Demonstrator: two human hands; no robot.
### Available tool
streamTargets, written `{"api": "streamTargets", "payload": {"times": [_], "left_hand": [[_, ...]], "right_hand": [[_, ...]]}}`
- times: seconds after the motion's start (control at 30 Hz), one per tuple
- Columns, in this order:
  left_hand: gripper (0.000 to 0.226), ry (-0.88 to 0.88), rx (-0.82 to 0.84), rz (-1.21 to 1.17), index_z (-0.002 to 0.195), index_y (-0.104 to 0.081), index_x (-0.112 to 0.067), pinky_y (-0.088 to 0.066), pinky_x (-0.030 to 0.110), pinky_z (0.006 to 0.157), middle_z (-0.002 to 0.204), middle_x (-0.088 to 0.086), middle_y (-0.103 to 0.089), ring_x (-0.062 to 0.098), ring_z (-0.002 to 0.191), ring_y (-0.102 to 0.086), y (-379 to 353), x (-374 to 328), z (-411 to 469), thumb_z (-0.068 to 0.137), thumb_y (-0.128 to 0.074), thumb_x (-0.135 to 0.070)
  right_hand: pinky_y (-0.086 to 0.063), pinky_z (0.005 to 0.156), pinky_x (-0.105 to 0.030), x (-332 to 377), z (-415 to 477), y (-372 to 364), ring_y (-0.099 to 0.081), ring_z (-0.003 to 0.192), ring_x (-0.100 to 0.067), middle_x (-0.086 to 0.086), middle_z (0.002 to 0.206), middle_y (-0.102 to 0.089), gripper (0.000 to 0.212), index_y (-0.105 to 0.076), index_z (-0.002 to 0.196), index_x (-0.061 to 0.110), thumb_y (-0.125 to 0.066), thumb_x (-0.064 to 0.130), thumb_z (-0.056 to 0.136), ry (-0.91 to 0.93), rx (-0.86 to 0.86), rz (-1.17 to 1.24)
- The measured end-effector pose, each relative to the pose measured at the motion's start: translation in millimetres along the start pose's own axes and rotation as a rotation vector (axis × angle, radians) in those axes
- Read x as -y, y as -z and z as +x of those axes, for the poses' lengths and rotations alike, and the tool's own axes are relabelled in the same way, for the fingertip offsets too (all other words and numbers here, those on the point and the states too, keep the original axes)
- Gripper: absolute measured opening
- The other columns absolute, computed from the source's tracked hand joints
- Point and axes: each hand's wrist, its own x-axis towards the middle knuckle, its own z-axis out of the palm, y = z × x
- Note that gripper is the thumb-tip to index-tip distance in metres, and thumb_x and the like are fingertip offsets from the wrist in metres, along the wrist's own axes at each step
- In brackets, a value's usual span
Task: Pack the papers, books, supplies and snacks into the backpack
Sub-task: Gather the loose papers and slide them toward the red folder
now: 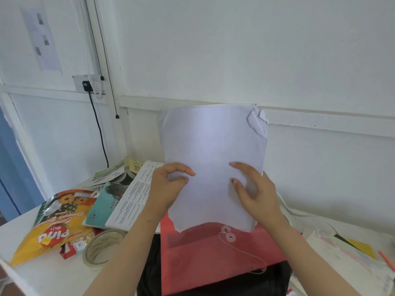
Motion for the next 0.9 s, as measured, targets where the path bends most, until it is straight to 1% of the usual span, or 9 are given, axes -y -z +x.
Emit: {"api": "streamTargets", "payload": {"times": [0.07,0.17,0.27,0.33,0.53,0.63,0.77,0.8,0.9], "left_hand": [[0.043,-0.009,0.000,-0.009,0.059,-0.071,-0.029,-0.044,0.008,0.077,0.086,-0.007,-0.070,0.003,0.089,-0.062,1.7,-1.0,-1.2,0.076,-0.061,0.010],[0.041,0.067,0.059,0.008,0.060,-0.071,-0.028,-0.043,0.014,0.078,0.085,-0.010,-0.070,0.005,0.090,-0.061,4.2,9.0,-8.2,0.078,-0.060,0.007],[0.045,0.133,0.086,0.073,0.060,-0.070,-0.027,-0.041,0.009,0.067,0.086,-0.012,-0.069,0.001,0.078,-0.058,1.5,22.1,-21.6,0.080,-0.053,0.010],[0.050,0.109,0.039,0.104,0.059,-0.070,-0.026,-0.040,0.008,0.063,0.084,-0.012,-0.069,-0.002,0.070,-0.057,-2.2,24.5,-28.8,0.078,-0.048,0.014],[0.044,-0.003,-0.068,0.002,0.060,-0.071,-0.024,-0.042,0.005,0.073,0.075,-0.012,-0.069,0.001,0.079,-0.062,-5.3,11.6,-30.1,0.076,-0.055,0.014],[0.039,0.054,-0.030,0.029,0.068,-0.070,-0.022,-0.041,0.006,0.078,0.080,-0.016,-0.069,-0.005,0.085,-0.060,0.0,18.2,-33.6,0.078,-0.055,0.012],[0.039,0.164,0.053,0.066,0.074,-0.070,-0.023,-0.041,0.018,0.085,0.092,-0.012,-0.068,-0.005,0.091,-0.058,-2.1,32.6,-47.1,0.080,-0.052,0.012],[0.039,0.180,0.056,0.062,0.075,-0.070,-0.021,-0.041,0.019,0.085,0.094,-0.011,-0.068,-0.006,0.091,-0.058,-3.0,33.6,-49.6,0.080,-0.051,0.012],[0.039,0.185,0.060,0.042,0.076,-0.070,-0.019,-0.042,0.020,0.088,0.094,-0.011,-0.068,-0.005,0.092,-0.058,-2.2,33.9,-52.6,0.080,-0.049,0.013]], "right_hand": [[-0.037,0.093,-0.008,3.3,-0.8,-0.2,-0.053,0.111,0.008,0.036,0.116,-0.055,0.037,-0.057,0.116,0.036,-0.061,0.013,0.086,0.032,-0.021,0.013],[-0.037,0.092,-0.005,-0.7,-10.3,-2.4,-0.053,0.110,0.012,0.037,0.118,-0.054,0.037,-0.060,0.118,0.032,-0.060,0.010,0.087,0.016,0.061,0.021],[-0.040,0.087,-0.006,-7.5,-21.3,-5.2,-0.057,0.103,0.008,0.032,0.119,-0.057,0.038,-0.057,0.121,0.036,-0.058,0.013,0.091,-0.048,0.138,0.031],[-0.039,0.086,-0.004,-6.4,-22.1,-6.8,-0.056,0.102,0.010,0.034,0.119,-0.056,0.037,-0.057,0.120,0.036,-0.055,0.012,0.092,-0.061,0.102,0.029],[-0.038,0.097,-0.009,3.8,-14.3,-7.3,-0.054,0.113,0.007,0.038,0.115,-0.055,0.040,-0.060,0.116,0.024,-0.052,-0.005,0.089,-0.001,-0.088,0.094],[-0.038,0.096,-0.008,-0.1,-19.4,-9.1,-0.054,0.112,0.008,0.038,0.115,-0.055,0.040,-0.061,0.117,0.023,-0.049,-0.004,0.090,-0.012,-0.045,0.074],[-0.037,0.092,-0.004,-1.0,-30.3,-10.6,-0.052,0.111,0.012,0.039,0.117,-0.054,0.039,-0.056,0.122,0.029,-0.052,0.003,0.093,-0.059,0.043,0.061],[-0.040,0.088,-0.005,-0.3,-31.3,-10.6,-0.056,0.108,0.008,0.034,0.116,-0.058,0.041,-0.055,0.123,0.030,-0.052,0.002,0.093,-0.065,0.051,0.059],[-0.049,0.076,-0.021,1.4,-34.2,-9.7,-0.060,0.089,-0.022,0.003,0.101,-0.067,0.046,-0.054,0.126,0.033,-0.051,0.000,0.093,-0.088,0.049,0.038]]}}
